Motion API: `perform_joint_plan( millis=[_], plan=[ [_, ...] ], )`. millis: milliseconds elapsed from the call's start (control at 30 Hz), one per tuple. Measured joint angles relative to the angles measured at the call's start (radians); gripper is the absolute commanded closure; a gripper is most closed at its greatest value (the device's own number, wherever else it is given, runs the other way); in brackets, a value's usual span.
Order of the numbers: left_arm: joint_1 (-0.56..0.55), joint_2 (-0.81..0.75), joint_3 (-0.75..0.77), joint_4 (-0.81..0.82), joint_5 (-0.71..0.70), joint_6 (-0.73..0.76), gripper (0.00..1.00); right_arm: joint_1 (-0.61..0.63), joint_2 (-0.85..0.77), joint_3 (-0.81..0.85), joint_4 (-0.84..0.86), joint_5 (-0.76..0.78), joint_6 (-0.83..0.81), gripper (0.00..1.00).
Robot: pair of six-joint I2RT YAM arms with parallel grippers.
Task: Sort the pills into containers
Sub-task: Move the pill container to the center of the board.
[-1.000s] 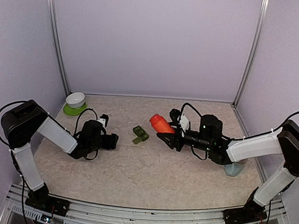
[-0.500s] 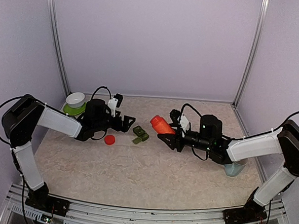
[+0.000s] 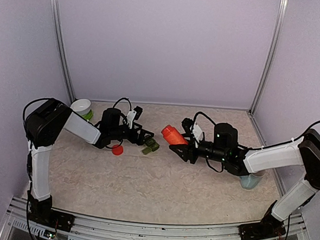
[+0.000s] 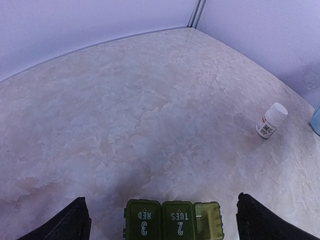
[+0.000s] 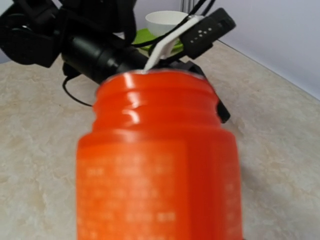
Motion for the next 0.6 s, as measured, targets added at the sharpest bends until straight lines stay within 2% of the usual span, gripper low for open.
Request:
perform_joint_plan(
  millis=[600],
  plan=[
    [-0.001, 0.100, 0.121, -0.065, 0.039, -0.066, 0.02, 0.000, -0.007, -0.001, -0.016, -0.001, 0.015, 0.70]
  ],
)
